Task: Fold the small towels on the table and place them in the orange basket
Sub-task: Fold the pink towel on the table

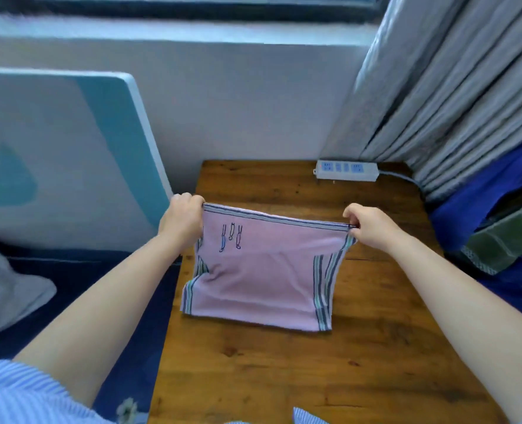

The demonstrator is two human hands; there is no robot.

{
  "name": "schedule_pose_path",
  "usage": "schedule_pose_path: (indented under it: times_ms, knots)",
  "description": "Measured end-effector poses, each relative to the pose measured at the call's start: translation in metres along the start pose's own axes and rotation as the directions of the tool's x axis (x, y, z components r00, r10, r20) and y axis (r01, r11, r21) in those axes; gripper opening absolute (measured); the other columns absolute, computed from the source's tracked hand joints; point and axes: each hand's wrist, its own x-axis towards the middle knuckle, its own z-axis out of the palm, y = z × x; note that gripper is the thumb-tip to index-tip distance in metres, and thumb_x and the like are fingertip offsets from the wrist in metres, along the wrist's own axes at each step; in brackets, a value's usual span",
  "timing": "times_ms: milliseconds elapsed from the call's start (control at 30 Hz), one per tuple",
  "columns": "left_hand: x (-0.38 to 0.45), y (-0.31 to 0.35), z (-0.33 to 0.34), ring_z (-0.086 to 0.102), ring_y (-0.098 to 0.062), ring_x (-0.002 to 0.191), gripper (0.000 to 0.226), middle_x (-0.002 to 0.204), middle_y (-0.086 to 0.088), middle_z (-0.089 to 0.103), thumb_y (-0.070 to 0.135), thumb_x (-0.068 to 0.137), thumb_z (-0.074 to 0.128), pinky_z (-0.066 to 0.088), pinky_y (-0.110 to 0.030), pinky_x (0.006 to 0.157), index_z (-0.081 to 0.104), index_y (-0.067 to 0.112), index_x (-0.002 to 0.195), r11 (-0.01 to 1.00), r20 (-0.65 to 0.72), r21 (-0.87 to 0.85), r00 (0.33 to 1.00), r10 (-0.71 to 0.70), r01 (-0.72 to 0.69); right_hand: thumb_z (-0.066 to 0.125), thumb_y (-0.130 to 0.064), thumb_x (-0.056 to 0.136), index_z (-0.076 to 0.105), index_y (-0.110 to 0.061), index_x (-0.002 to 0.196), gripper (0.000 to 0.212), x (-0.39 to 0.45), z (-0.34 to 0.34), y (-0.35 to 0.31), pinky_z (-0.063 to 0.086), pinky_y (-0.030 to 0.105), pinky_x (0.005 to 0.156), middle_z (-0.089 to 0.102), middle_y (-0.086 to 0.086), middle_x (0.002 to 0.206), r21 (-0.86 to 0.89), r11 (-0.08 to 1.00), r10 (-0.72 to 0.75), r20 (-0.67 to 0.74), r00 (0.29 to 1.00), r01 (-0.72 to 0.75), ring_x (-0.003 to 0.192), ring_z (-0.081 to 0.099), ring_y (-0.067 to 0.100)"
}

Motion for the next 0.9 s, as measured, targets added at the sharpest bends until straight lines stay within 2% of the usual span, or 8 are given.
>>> schedule_pose_path:
  times_ms: [200,300,433,467,567,633,733,900]
  knots:
    - [-0.006,0.018,-0.093,0.037,-0.034,0.115,0.028,0.117,-0.021,0.046,-0.005,0.087,0.033,0.038,-0.043,0.087,0.048,-0.003,0.11,0.999,-0.218,0.041,0.976,-0.01,0.019,0.048,-0.006,0.085,0.066,0.002,0.105,0.028,-0.012,-0.063,-0.042,0.046,0.041,0.087,0.058,0.025,0.108,-0.177,0.984,-0.045,-0.371,0.928,-0.023,0.109,0.051,0.037]
    - [-0.01,0.018,-0.136,0.041,-0.036,0.112,0.029,0.114,-0.026,0.05,-0.006,0.085,0.034,0.031,-0.041,0.088,0.053,-0.009,0.106,0.988,-0.498,-0.137,0.867,-0.01,-0.067,0.039,-0.004,0.08,0.065,0.009,0.098,0.034,-0.033,-0.097,-0.066,0.044,0.046,0.08,0.058,0.033,0.1,-0.025,1.0,-0.022,-0.719,0.694,0.005,0.1,0.052,0.044]
    - [-0.019,0.019,-0.165,0.037,-0.028,0.089,0.035,0.088,-0.032,0.058,0.007,0.08,0.03,0.026,-0.034,0.079,0.058,-0.013,0.086,0.947,-0.815,-0.131,0.575,0.066,-0.294,0.04,0.004,0.077,0.06,0.012,0.098,0.03,-0.057,-0.129,-0.095,0.03,0.037,0.078,0.059,0.033,0.099,0.078,0.994,0.041,-0.913,0.406,0.075,0.095,0.054,0.046]
    - [-0.023,0.022,-0.168,0.039,-0.028,0.093,0.035,0.092,-0.031,0.058,0.007,0.082,0.03,0.028,-0.035,0.082,0.057,-0.013,0.091,0.95,-0.773,-0.149,0.632,0.061,-0.274,0.038,0.002,0.078,0.059,0.011,0.099,0.032,-0.06,-0.132,-0.099,0.03,0.036,0.078,0.059,0.033,0.101,0.083,0.993,0.041,-0.905,0.423,0.082,0.097,0.054,0.045]
    - [-0.032,0.019,-0.169,0.045,-0.036,0.111,0.028,0.113,-0.026,0.055,0.0,0.086,0.036,0.038,-0.042,0.088,0.053,-0.007,0.108,0.992,-0.485,-0.113,0.874,-0.002,-0.061,0.039,-0.001,0.086,0.057,0.002,0.113,0.032,-0.065,-0.133,-0.096,0.039,0.037,0.087,0.059,0.024,0.116,0.011,0.999,0.044,-0.688,0.724,-0.05,0.111,0.049,0.038]
    - [-0.038,0.014,-0.167,0.045,-0.037,0.112,0.026,0.114,-0.025,0.055,-0.004,0.087,0.039,0.04,-0.045,0.085,0.053,-0.006,0.108,0.996,-0.487,-0.079,0.873,-0.011,-0.032,0.041,0.001,0.087,0.059,0.001,0.113,0.031,-0.073,-0.132,-0.093,0.04,0.038,0.086,0.061,0.023,0.115,0.026,0.999,0.052,-0.688,0.724,-0.048,0.111,0.049,0.037]
    - [-0.042,0.011,-0.166,0.049,-0.041,0.107,0.025,0.107,-0.029,0.057,-0.004,0.088,0.039,0.041,-0.048,0.084,0.056,-0.01,0.106,0.98,-0.668,-0.119,0.743,0.041,-0.161,0.037,0.0,0.086,0.059,0.005,0.11,0.033,-0.081,-0.135,-0.097,0.038,0.039,0.083,0.06,0.026,0.111,0.068,0.997,0.046,-0.837,0.546,0.02,0.107,0.049,0.039]
    - [-0.029,0.003,-0.156,0.054,-0.036,0.107,0.028,0.117,-0.019,0.057,0.003,0.093,0.035,0.041,-0.035,0.075,0.055,0.001,0.113,0.991,-0.336,-0.129,0.939,-0.074,0.032,0.045,-0.003,0.087,0.062,-0.003,0.109,0.029,-0.071,-0.134,-0.091,0.043,0.036,0.083,0.062,0.021,0.115,0.046,0.998,0.067,-0.566,0.822,-0.05,0.11,0.052,0.036]
